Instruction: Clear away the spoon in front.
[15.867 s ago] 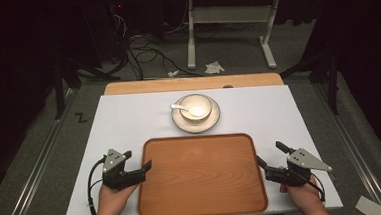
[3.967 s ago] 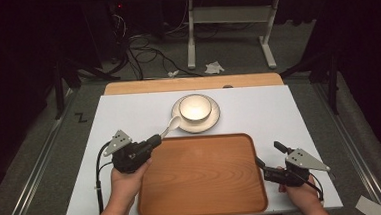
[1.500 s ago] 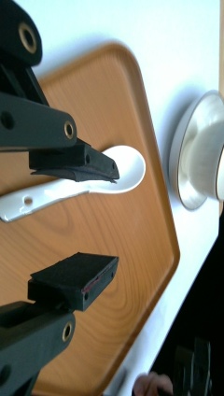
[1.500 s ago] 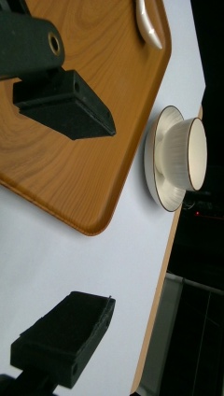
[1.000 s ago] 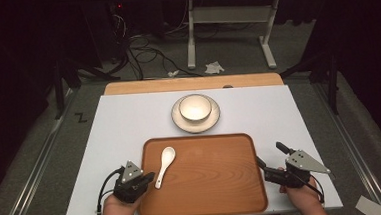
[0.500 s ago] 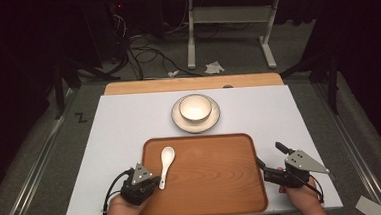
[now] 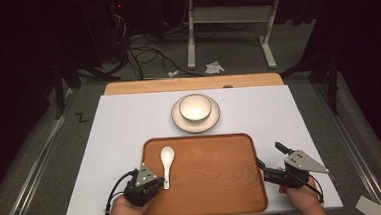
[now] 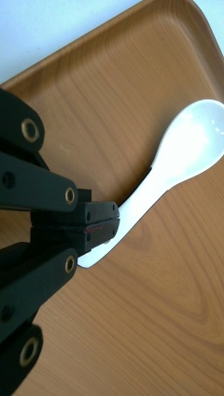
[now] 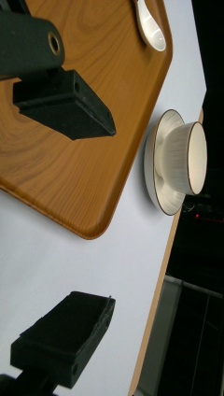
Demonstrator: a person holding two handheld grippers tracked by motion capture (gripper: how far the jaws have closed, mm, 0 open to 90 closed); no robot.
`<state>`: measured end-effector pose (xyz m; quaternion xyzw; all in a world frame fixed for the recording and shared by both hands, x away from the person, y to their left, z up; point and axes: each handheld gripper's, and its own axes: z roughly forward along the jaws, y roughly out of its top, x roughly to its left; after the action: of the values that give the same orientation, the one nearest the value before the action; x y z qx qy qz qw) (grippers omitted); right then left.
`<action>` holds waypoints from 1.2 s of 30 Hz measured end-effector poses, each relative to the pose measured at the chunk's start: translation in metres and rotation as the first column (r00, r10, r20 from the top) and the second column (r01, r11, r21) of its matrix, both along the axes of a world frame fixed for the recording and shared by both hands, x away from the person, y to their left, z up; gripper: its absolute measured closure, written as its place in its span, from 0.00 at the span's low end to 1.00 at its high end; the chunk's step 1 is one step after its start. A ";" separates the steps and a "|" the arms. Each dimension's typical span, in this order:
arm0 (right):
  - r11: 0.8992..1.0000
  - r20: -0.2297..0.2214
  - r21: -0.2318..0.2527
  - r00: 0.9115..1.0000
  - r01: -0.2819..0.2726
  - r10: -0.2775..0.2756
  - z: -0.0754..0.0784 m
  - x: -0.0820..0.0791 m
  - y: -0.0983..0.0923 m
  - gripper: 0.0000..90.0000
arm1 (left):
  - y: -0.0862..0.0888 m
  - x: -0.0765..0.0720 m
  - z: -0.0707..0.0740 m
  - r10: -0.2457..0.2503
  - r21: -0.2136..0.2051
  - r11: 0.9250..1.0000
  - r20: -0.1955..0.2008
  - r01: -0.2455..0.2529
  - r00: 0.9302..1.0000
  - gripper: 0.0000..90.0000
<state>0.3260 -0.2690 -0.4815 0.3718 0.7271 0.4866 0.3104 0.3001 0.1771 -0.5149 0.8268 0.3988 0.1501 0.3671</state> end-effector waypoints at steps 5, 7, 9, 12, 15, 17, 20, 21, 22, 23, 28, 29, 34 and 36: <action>1.000 0.002 -0.003 1.000 -0.006 0.006 0.000 0.000 0.000 0.18 | -0.004 -0.001 0.000 -0.020 0.002 1.000 0.005 0.020 1.000 0.99; 1.000 0.002 -0.005 1.000 -0.004 0.004 0.000 0.000 0.000 0.18 | -0.005 -0.001 0.000 -0.027 0.004 1.000 0.007 0.027 1.000 0.96; 1.000 0.003 -0.004 1.000 -0.005 0.005 0.000 0.000 0.000 0.18 | -0.006 -0.002 0.000 -0.031 0.003 1.000 0.007 0.031 0.999 0.94; 1.000 0.003 -0.004 1.000 -0.006 0.006 0.000 0.000 0.000 0.18 | -0.007 -0.002 0.000 -0.034 0.001 0.999 0.007 0.034 0.999 0.85; 1.000 0.003 -0.004 1.000 -0.006 0.006 0.000 0.000 0.000 0.18 | -0.007 -0.002 0.000 -0.030 -0.001 1.000 0.010 0.030 1.000 0.74; 1.000 0.004 -0.004 1.000 -0.007 0.007 0.000 0.000 0.000 0.18 | -0.004 -0.001 0.001 -0.013 -0.016 1.000 0.018 0.013 1.000 0.65; 1.000 0.001 -0.001 1.000 -0.004 0.004 0.000 0.000 0.000 0.18 | 0.000 -0.001 0.003 0.001 -0.036 0.999 0.029 0.000 1.000 0.54; 1.000 0.002 -0.001 1.000 -0.005 0.005 0.000 0.000 0.000 0.18 | 0.007 0.000 0.006 0.019 -0.074 0.997 0.048 -0.015 0.999 0.51; 1.000 0.000 0.000 1.000 -0.002 0.002 0.000 0.000 0.000 0.18 | 0.011 0.000 0.007 0.029 -0.092 0.995 0.054 -0.024 0.998 0.50; 1.000 0.001 -0.004 1.000 -0.001 0.001 0.000 0.000 0.000 0.18 | 0.014 0.000 0.008 0.037 -0.104 0.994 0.057 -0.031 0.998 0.47; 1.000 0.001 -0.003 1.000 -0.006 0.006 0.000 0.000 0.001 0.18 | 0.033 0.003 0.012 0.089 -0.147 0.986 0.068 -0.078 0.994 0.33; 1.000 0.000 -0.003 1.000 -0.005 0.005 0.000 0.000 0.001 0.18 | 0.037 0.003 0.012 0.104 -0.157 0.983 0.074 -0.091 0.992 0.28; 1.000 0.002 -0.002 1.000 -0.007 0.007 0.000 0.000 0.000 0.18 | 0.051 0.000 0.018 0.169 -0.211 0.968 0.155 -0.135 0.973 0.00; 1.000 0.001 -0.001 1.000 -0.004 0.004 0.000 0.000 0.000 0.18 | 0.056 -0.001 0.020 0.191 -0.222 0.963 0.171 -0.151 0.967 0.00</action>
<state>0.3257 -0.2692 -0.4814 0.3699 0.7278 0.4871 0.3100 0.2990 0.2334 -0.4949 0.7282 0.4454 0.2178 0.4731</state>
